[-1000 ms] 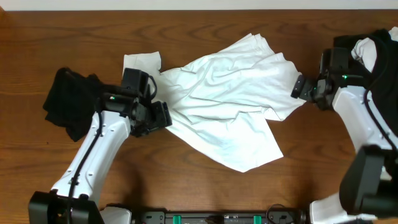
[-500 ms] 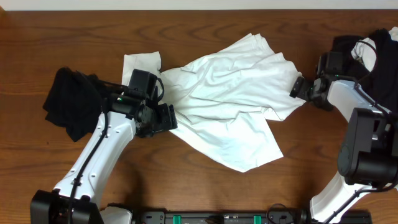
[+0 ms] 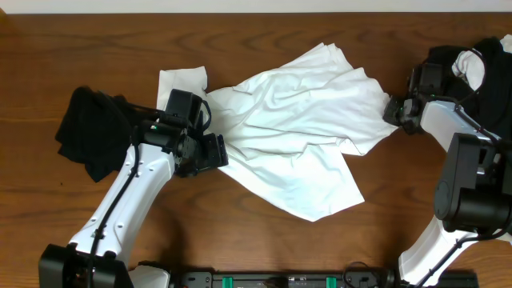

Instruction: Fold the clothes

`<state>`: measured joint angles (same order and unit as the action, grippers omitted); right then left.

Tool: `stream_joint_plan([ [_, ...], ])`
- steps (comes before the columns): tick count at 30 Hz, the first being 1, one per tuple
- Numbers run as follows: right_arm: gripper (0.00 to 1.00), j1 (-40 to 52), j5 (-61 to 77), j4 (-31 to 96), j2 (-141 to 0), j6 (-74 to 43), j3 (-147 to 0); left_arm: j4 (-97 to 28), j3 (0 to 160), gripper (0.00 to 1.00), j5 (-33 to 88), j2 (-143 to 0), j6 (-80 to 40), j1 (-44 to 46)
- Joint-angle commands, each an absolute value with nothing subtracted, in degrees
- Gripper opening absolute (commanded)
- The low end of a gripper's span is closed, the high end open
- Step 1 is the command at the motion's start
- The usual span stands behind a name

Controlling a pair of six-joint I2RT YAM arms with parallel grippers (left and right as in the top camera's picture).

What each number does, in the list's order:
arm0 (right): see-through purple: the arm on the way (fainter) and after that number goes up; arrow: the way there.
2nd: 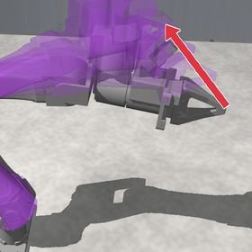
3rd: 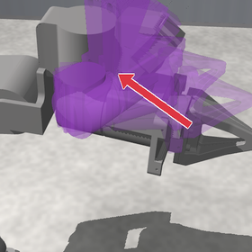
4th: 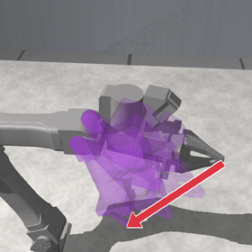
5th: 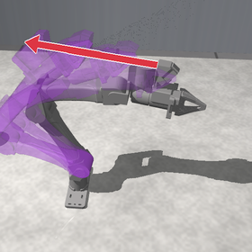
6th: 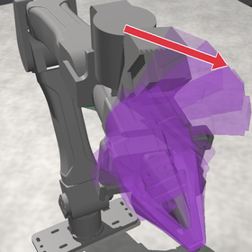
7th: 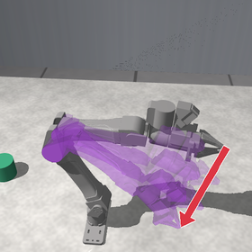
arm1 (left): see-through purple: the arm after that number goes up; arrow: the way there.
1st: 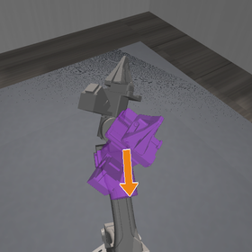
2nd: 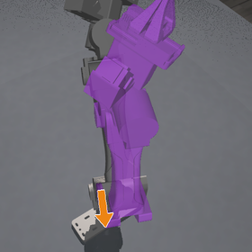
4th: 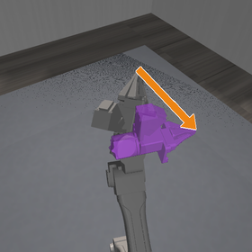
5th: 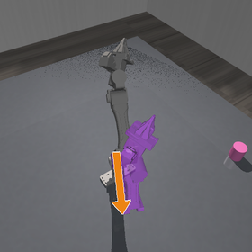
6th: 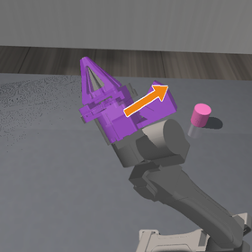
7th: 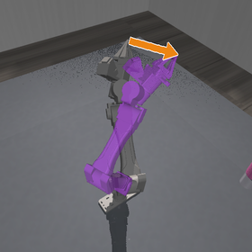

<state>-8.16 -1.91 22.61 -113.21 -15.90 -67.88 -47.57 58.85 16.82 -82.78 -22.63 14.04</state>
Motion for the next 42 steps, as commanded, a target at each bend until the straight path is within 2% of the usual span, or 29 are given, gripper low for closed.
stream_joint_plan([
  [1, 0.01, -8.25, -3.99, 26.0, -116.25, -16.01, -66.61, -47.97, 58.39, 0.7, 17.34, -82.76, -22.09, 14.24],
  [6, 0.01, -9.17, -9.96, 31.44, -115.59, -16.51, -66.63, -49.58, 58.39, 0.7, 17.37, -82.76, -22.09, 14.24],
  [8, 0.01, -9.93, -11.57, 34.06, -115.24, -17.56, -66.63, -50.89, 58.39, 0.66, 17.39, -82.76, -22.09, 14.24],
  [15, 0.01, -13.89, -13.1, 43.7, -114.96, -21.71, -66.63, -55.9, 58.22, 0.65, 20.1, -82.76, -22.09, 15.88],
  [21, 0.01, -16.82, -10.39, 49.84, -114.96, -22.26, -66.63, -55.66, 57.17, 0.7, 23.59, -82.76, -23.27, 23.24],
  [28, 0.01, -16.8, -8.49, 52.12, -114.96, -21.76, -66.61, -55.18, 55.24, 0.7, 23.59, -82.76, -34.17, 34.85],
  [36, 0.01, -16.82, -8.1, 52.18, -114.96, -21.76, -66.61, -42.26, 52.27, 0.68, 22.28, -82.85, -46.11, 46.89],
  [38, 0.01, -16.82, -8.1, 52.25, -114.96, -21.76, -66.61, -39.31, 50.85, 0.65, 20.58, -83.15, -48.84, 48.71],
  [42, 0.01, -16.8, -7.99, 52.27, -114.96, -21.78, -66.61, -33.26, 48.16, 0.64, 18.65, -84.93, -50.06, 51.05],
])
